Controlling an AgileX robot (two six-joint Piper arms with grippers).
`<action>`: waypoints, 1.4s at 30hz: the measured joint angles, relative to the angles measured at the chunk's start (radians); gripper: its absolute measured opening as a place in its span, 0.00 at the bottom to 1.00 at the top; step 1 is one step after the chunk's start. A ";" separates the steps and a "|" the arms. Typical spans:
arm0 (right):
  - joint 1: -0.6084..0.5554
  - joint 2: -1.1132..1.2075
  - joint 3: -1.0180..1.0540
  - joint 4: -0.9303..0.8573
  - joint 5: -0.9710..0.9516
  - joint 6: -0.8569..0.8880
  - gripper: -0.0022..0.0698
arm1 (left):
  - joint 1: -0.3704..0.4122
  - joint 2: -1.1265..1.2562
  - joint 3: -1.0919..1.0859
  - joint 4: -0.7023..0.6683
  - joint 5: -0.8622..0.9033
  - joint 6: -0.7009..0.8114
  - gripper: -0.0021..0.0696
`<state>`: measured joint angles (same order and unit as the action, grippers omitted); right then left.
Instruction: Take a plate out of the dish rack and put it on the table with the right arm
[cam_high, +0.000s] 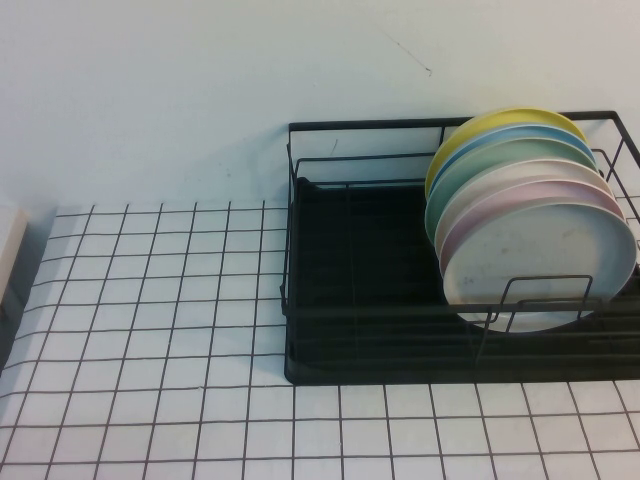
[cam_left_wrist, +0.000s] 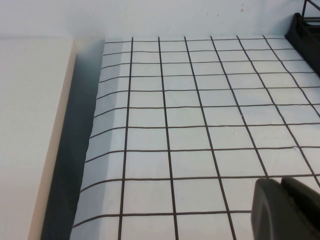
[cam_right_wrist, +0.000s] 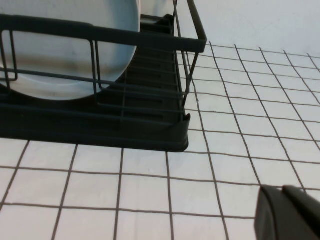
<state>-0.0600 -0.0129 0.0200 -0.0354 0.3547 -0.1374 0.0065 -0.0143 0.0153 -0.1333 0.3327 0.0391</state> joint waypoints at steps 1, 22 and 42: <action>0.000 0.000 0.000 0.000 0.000 0.000 0.03 | 0.000 0.000 0.000 0.000 0.000 0.000 0.02; 0.000 0.000 0.000 0.000 0.000 0.000 0.03 | 0.000 0.000 0.000 0.000 0.000 0.004 0.02; 0.000 0.000 0.011 -0.024 -0.745 0.055 0.03 | 0.000 0.000 0.000 0.000 0.000 0.004 0.02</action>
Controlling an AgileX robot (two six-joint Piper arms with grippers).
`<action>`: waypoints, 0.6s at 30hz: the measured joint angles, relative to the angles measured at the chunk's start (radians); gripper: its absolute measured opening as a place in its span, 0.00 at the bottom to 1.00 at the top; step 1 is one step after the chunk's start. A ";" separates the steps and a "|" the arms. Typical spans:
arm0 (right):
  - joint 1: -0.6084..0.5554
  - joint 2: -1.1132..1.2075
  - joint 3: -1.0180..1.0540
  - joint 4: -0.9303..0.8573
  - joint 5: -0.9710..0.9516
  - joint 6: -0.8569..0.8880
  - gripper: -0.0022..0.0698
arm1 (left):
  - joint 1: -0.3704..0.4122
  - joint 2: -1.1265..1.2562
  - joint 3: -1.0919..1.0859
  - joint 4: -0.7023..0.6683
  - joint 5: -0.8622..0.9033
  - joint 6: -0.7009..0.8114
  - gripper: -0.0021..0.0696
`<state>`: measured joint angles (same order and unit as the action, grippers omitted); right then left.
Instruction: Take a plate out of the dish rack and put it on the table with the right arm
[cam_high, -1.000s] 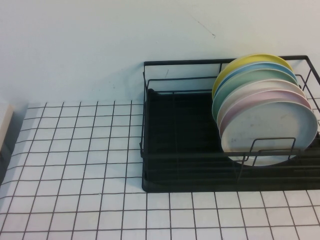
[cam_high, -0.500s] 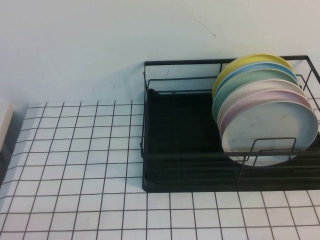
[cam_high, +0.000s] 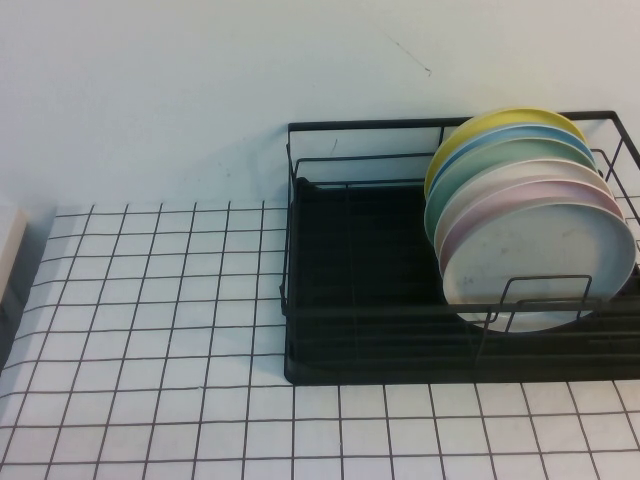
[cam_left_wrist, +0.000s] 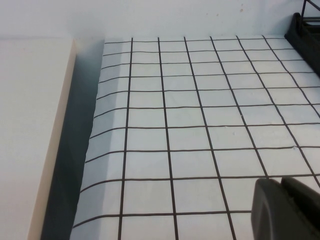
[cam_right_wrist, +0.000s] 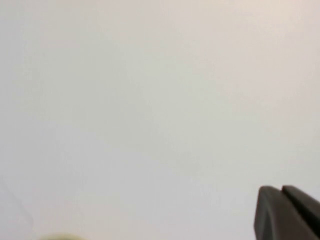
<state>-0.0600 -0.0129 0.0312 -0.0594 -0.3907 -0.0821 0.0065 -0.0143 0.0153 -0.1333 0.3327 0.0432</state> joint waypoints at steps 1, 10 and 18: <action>0.000 0.000 0.000 0.000 -0.073 0.008 0.03 | 0.000 0.000 0.000 0.000 0.000 0.000 0.02; 0.000 0.000 -0.009 0.059 -0.298 -0.023 0.03 | 0.000 0.000 0.000 0.000 0.000 0.000 0.02; 0.000 0.053 -0.361 0.065 0.362 -0.089 0.03 | 0.000 0.000 0.000 0.000 0.000 0.000 0.02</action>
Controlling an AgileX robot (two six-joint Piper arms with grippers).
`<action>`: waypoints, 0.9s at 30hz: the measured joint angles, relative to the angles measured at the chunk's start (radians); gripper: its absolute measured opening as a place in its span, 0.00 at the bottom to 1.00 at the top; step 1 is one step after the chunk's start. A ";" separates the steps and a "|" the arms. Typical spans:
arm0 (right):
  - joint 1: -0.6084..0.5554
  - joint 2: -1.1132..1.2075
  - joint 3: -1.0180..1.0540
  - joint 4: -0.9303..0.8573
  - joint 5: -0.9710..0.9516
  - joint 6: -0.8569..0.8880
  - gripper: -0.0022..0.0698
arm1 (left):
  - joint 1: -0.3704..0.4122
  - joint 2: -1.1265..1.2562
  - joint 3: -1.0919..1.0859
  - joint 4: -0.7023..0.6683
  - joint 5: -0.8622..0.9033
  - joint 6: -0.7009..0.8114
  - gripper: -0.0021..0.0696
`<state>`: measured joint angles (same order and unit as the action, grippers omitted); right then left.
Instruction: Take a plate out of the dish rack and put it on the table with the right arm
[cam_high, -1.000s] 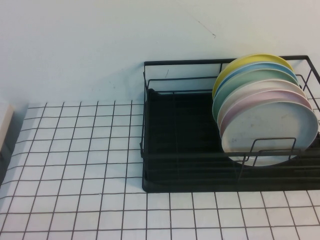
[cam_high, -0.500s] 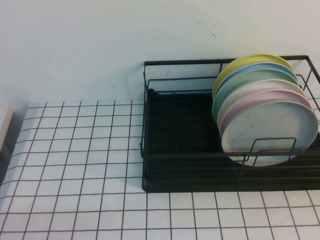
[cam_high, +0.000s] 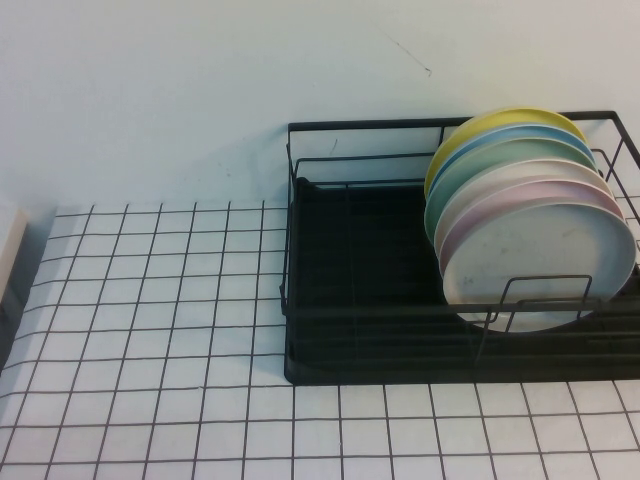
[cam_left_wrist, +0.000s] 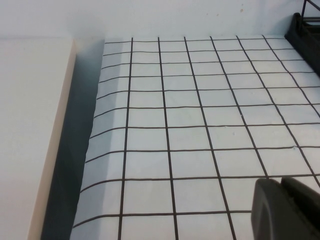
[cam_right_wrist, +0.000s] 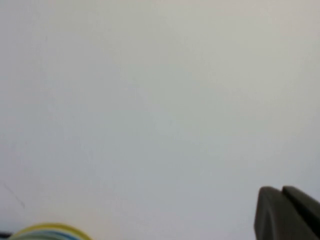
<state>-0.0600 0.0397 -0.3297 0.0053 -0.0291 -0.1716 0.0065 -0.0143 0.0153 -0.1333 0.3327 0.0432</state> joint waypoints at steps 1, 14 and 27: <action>0.000 0.029 -0.041 0.000 0.056 -0.008 0.03 | 0.000 0.000 0.000 0.000 0.000 0.000 0.02; 0.000 0.743 -0.537 0.227 0.670 -0.428 0.03 | 0.000 0.000 0.000 0.000 0.000 -0.004 0.02; 0.000 1.222 -0.650 0.792 0.751 -1.649 0.11 | 0.000 0.000 0.000 0.000 0.000 -0.004 0.02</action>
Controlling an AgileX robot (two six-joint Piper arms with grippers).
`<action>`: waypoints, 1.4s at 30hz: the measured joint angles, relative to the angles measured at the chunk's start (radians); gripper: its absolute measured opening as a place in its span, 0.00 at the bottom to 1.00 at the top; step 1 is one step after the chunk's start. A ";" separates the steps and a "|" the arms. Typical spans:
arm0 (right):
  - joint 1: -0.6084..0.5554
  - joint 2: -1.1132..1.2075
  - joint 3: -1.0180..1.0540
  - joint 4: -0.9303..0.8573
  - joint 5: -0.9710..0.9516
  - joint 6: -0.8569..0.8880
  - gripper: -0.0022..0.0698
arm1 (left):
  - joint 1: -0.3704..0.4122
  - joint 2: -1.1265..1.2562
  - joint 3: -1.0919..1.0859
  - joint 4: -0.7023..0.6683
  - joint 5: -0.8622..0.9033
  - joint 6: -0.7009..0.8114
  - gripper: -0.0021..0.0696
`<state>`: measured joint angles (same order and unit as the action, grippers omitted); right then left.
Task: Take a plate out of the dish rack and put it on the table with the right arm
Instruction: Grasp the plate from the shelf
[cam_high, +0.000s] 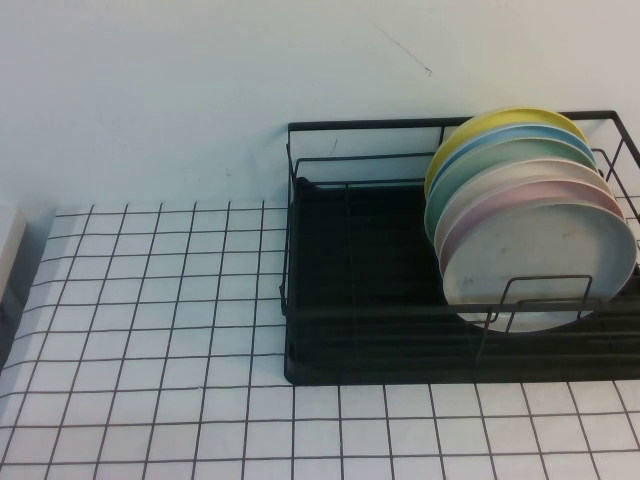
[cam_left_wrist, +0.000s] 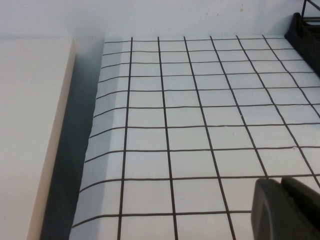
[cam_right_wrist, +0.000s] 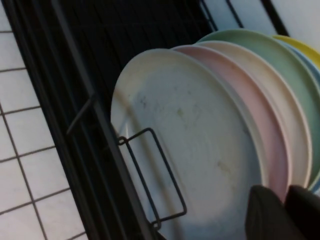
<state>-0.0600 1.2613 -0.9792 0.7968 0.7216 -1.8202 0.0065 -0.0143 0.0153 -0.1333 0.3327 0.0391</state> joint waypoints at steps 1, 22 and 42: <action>0.000 0.020 0.000 0.009 0.000 -0.022 0.16 | 0.000 0.000 0.000 0.000 0.000 0.000 0.02; 0.061 0.272 -0.006 0.108 -0.230 -0.173 0.53 | 0.000 0.000 0.000 0.000 0.000 0.004 0.02; 0.061 0.279 -0.006 0.463 -0.316 -0.360 0.07 | 0.000 0.000 0.000 0.000 0.000 0.004 0.02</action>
<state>0.0005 1.5407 -0.9856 1.2594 0.4059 -2.1807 0.0065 -0.0143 0.0153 -0.1333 0.3327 0.0433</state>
